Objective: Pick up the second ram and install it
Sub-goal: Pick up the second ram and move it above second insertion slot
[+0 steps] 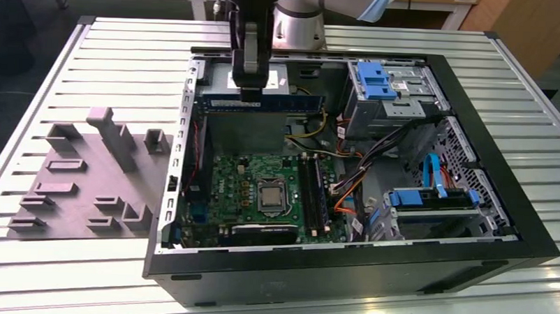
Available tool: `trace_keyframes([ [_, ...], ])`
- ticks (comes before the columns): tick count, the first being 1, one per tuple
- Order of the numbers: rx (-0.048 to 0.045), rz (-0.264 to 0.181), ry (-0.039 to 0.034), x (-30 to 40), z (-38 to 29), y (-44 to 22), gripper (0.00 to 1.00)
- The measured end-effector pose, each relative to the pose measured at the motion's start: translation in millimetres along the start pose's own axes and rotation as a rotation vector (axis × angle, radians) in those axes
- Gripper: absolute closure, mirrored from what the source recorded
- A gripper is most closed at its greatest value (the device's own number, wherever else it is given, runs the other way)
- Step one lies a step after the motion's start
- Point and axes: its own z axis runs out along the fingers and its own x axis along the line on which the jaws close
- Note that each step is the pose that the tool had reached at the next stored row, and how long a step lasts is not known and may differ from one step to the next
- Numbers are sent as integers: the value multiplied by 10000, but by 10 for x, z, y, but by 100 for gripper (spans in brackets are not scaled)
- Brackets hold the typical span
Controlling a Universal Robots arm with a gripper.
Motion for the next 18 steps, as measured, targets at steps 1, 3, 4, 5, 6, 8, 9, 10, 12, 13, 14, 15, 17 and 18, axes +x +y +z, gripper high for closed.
trace_keyframes([
  [1, 0, 0, 0, 0, 0, -6, 89],
  [3, 0, 0, 0, 0, 0, -20, 89],
  [4, 0, 0, 0, 0, 0, -26, 89],
  [5, 0, 0, 0, -1, 0, -31, 89],
  [6, 0, 0, 0, -1, -1, -40, 89],
  [8, 0, 0, 0, -2, -1, -61, 89],
  [9, 0, 0, 0, -2, -1, -71, 89],
  [10, 0, 0, -1, -2, -1, -80, 89],
  [12, 0, 0, -1, -2, -1, -97, 89],
  [13, 0, 0, -1, -2, -2, -101, 89],
  [14, 0, 0, 0, -3, -2, -104, 89],
  [15, 0, 1, -1, -3, -2, -106, 89],
  [17, 0, 0, -1, -3, -1, -111, 89],
  [18, 1, 0, -2, -4, 2, -112, 89],
])
